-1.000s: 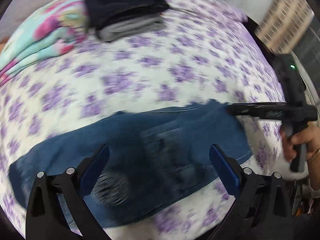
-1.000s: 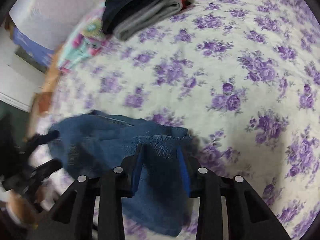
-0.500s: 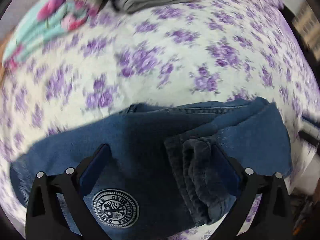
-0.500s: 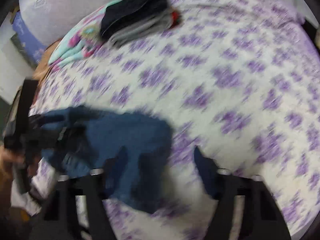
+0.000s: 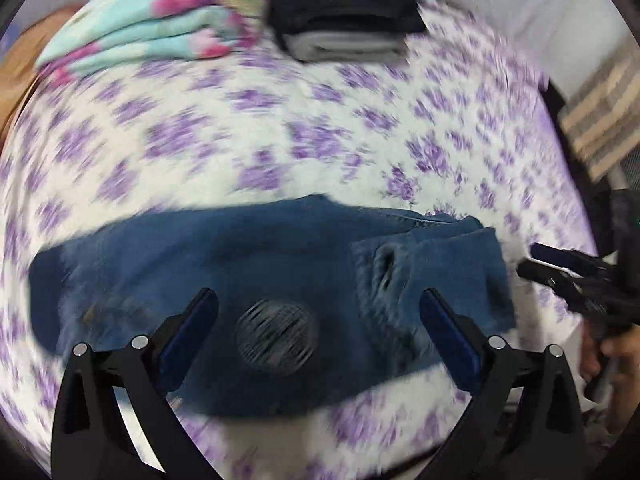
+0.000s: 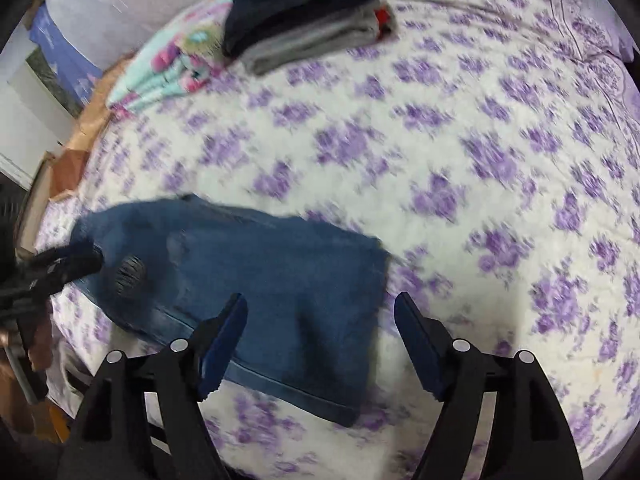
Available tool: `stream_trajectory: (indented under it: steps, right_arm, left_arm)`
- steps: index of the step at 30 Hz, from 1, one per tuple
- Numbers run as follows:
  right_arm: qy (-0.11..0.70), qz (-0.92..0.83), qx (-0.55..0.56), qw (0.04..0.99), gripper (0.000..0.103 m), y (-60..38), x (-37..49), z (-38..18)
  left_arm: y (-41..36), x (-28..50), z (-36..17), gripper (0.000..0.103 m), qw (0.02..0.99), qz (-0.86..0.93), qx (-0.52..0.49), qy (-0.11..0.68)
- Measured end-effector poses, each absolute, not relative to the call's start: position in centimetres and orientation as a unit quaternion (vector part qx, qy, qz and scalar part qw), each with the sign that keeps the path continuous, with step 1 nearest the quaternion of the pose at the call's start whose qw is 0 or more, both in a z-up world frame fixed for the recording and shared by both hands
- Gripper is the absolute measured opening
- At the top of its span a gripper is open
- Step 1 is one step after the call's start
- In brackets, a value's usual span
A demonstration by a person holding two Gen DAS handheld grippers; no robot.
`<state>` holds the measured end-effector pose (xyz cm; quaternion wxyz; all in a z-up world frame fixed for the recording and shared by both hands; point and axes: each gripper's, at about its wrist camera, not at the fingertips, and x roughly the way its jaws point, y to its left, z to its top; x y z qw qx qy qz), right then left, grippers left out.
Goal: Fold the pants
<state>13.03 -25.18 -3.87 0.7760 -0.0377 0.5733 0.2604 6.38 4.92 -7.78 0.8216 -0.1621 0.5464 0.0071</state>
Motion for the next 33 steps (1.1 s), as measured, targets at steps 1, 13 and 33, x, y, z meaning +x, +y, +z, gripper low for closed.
stream_trajectory:
  steps: [1, 13, 33]
  right_arm:
    - [0.572, 0.268, -0.035, 0.774, 0.077, -24.6, 12.9, -3.9]
    - [0.596, 0.244, -0.164, 0.747, 0.1, -17.5, 11.9, -11.0]
    - [0.579, 0.254, -0.175, 0.755, 0.1, -17.5, 10.8, -11.1]
  left_arm:
    - [6.0, 5.1, -7.6, 0.098, 0.819, 0.016, -0.176, 0.547]
    - [17.1, -5.4, -10.9, 0.098, 0.762, 0.137, -0.319, 0.547]
    - [19.4, 1.6, -15.7, 0.046, 0.734, 0.154, -0.36, 0.555]
